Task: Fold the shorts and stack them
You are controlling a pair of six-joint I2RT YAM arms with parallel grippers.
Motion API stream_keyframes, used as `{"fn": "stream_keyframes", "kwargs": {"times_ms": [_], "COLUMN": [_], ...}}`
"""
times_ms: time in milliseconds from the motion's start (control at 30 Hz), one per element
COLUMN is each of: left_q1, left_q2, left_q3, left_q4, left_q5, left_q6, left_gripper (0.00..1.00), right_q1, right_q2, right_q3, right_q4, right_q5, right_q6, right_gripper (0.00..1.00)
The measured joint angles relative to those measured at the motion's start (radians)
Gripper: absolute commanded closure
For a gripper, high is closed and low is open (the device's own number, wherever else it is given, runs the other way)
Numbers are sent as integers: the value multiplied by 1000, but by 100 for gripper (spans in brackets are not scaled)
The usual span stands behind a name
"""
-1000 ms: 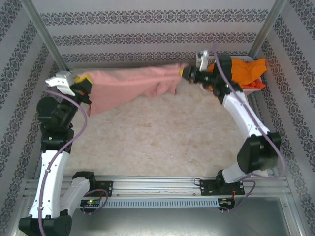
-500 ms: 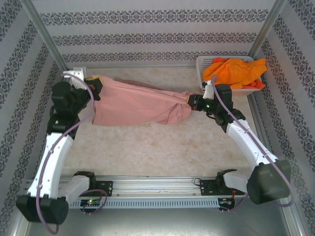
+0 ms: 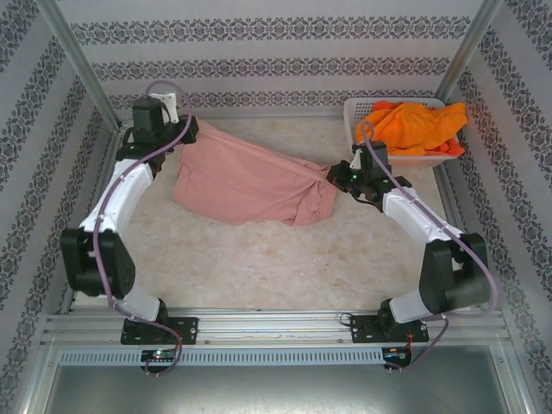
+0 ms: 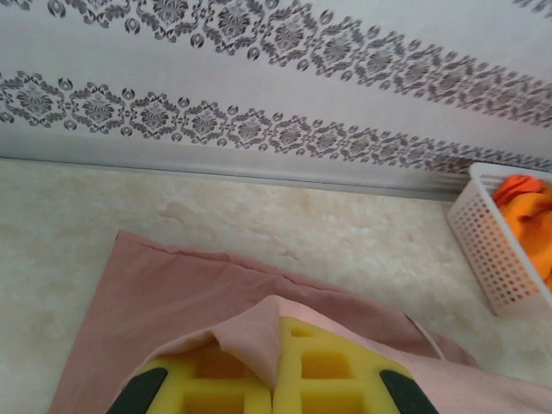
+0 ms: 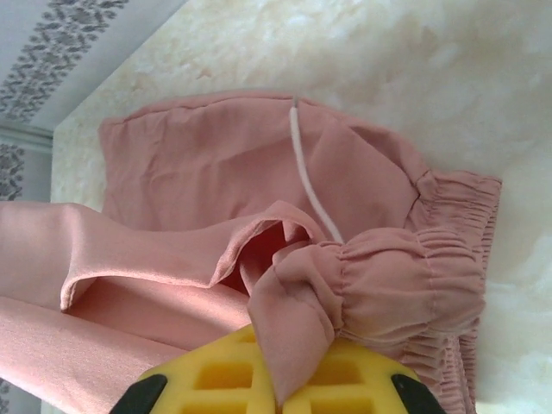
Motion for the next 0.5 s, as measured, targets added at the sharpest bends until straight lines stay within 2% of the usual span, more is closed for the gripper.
{"fn": "stream_keyframes", "kwargs": {"times_ms": [67, 100, 167, 233, 267, 367, 433, 500], "left_q1": [0, 1, 4, 12, 18, 50, 68, 80], "left_q2": [82, 126, 211, 296, 333, 419, 413, 351], "left_q3": [56, 93, 176, 269, 315, 461, 486, 434], "left_q4": [-12, -19, -32, -50, -60, -119, -140, -128], "left_q5": [-11, -17, -24, -19, -8, 36, 54, 66], "left_q6": [-5, -9, -23, -34, -47, -82, -88, -103], "left_gripper": [95, 90, 65, 35, 30, 20, 3, 0], "right_q1": [0, 0, -3, -10, -15, -35, -42, -42], "right_q2": [47, 74, 121, 166, 176, 177, 151, 100], "right_q3": [31, 53, 93, 142, 157, 187, 187, 162], "right_q4": [-6, -10, -19, -27, -30, -26, -27, -15], "right_q5": [12, 23, 41, 53, 56, 60, 75, 90], "right_q6": [19, 28, 46, 69, 79, 106, 122, 127], "right_gripper": [72, 66, 52, 34, 29, 20, 17, 16]}}
